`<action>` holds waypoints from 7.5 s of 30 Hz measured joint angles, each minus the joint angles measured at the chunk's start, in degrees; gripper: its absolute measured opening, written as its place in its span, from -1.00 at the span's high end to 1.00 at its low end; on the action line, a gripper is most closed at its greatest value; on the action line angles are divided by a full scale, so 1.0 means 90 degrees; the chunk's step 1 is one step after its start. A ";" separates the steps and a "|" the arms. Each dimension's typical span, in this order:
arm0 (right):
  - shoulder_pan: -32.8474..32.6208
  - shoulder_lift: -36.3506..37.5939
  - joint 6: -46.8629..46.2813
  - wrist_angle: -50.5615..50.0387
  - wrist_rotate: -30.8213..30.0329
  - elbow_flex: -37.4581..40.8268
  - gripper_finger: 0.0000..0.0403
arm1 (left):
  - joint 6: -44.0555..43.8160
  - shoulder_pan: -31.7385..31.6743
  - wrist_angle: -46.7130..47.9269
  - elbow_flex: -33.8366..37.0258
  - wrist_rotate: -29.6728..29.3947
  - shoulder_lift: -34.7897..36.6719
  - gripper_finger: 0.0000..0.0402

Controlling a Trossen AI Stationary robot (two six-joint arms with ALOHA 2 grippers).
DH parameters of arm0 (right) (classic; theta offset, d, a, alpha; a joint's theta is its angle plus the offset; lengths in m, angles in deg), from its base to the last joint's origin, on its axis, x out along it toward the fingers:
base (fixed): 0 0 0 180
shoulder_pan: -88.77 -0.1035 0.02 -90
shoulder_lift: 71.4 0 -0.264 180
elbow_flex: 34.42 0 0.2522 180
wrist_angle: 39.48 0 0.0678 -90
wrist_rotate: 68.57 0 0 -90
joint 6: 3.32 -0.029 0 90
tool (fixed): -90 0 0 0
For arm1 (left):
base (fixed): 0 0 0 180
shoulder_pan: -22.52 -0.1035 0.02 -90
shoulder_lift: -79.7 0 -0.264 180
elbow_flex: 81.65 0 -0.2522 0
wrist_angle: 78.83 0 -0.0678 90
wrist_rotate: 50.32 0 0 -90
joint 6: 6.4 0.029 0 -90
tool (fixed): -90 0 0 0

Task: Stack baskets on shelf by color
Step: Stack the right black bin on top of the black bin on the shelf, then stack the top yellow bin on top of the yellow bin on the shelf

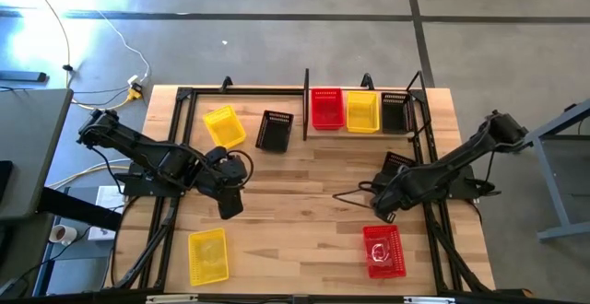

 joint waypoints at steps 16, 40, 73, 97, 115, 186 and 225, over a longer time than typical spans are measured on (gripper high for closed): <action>-0.0005 -0.0208 0.0221 0.0018 0.0227 -0.0035 0.98 | 0.0056 0.0000 0.0005 0.0000 -0.0093 0.0000 0.66; -0.0002 0.0337 0.2989 -0.2020 -0.2026 -0.2614 1.00 | 0.0476 -0.0736 0.0002 0.0000 -0.0159 0.0000 0.66; 0.4207 0.2250 0.8273 -0.1546 -0.3118 -0.1290 1.00 | 0.1397 -0.2365 -0.0015 0.0000 0.0282 0.0000 0.66; 0.6675 0.2371 1.0224 -0.0367 -0.1473 -0.0328 1.00 | 0.1396 -0.2954 -0.0015 0.0000 0.0397 0.0000 0.66; 0.7320 0.1803 1.0627 -0.0209 -0.1229 -0.0328 1.00 | 0.1397 -0.3312 -0.0017 0.0000 0.0397 0.0000 0.66; 0.1919 0.1710 0.2255 -0.0376 0.0221 -0.1925 0.46 | -0.3447 0.1503 0.1120 -0.0005 0.0505 0.0678 0.63; 0.2320 0.1707 0.4809 0.0136 -0.0966 -0.1926 0.47 | -0.2726 -0.4702 0.0817 0.1442 0.0246 0.0895 0.33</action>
